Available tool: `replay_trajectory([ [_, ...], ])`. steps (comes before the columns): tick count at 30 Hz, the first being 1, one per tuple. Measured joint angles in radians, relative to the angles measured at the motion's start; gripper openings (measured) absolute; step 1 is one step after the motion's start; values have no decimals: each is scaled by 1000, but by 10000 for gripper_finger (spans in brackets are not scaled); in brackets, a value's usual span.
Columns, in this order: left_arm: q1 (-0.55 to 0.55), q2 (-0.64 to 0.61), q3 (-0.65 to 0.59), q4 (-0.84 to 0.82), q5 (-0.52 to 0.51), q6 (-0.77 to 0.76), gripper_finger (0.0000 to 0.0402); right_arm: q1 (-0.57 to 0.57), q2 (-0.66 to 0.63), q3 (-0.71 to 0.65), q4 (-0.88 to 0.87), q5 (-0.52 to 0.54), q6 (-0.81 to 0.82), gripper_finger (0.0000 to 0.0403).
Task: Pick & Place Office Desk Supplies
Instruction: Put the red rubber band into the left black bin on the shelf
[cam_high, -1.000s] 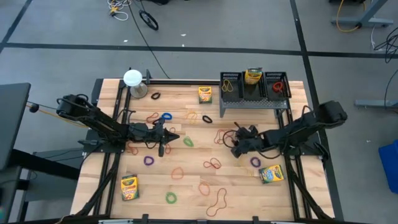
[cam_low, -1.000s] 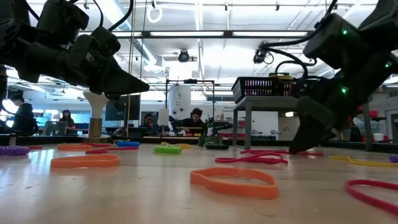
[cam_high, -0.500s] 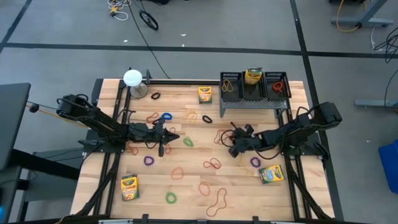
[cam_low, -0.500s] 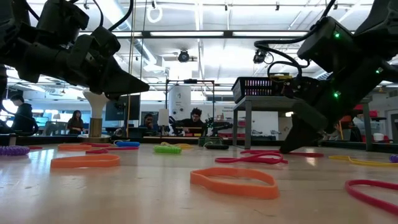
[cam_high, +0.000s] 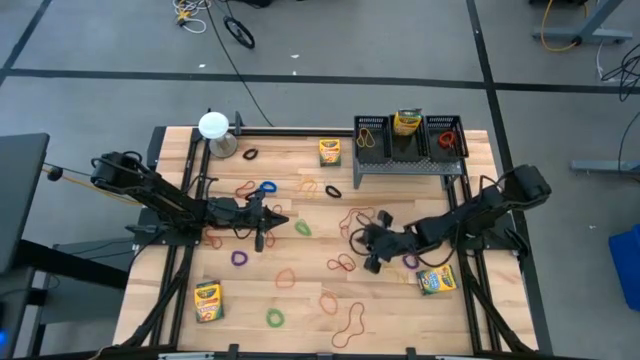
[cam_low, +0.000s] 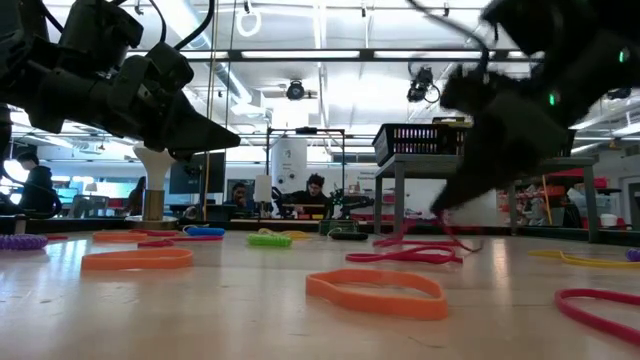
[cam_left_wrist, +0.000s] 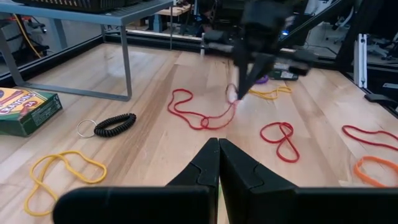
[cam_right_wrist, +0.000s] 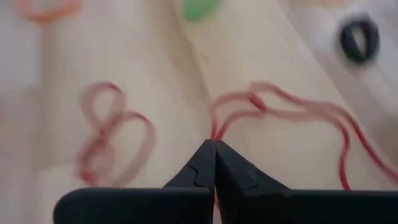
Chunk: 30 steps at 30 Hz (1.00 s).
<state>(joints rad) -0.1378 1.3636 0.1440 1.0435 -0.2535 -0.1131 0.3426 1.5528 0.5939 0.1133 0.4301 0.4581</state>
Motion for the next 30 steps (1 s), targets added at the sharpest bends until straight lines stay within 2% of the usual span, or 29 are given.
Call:
replay_trajectory([
  [6, 0, 0, 0, 0, 0, 0, 9, 61, -15, 171, -168, 129, -77, 3],
  [10, 0, 0, 0, 6, 0, 0, 9, 67, -37, 308, -342, 207, -135, 4],
  [15, 0, 0, 1, 29, 0, 0, 9, 23, -65, 491, -594, 369, -210, 4],
  [19, 0, 0, 1, 38, 0, 0, 9, -65, -64, 646, -747, 459, -270, 4],
  [26, 0, 0, 2, 33, -6, 0, 9, -315, -65, 822, -824, 447, -402, 4],
  [30, 0, 0, 2, 32, -8, 0, 9, -477, -65, 864, -837, 339, -431, 4],
])
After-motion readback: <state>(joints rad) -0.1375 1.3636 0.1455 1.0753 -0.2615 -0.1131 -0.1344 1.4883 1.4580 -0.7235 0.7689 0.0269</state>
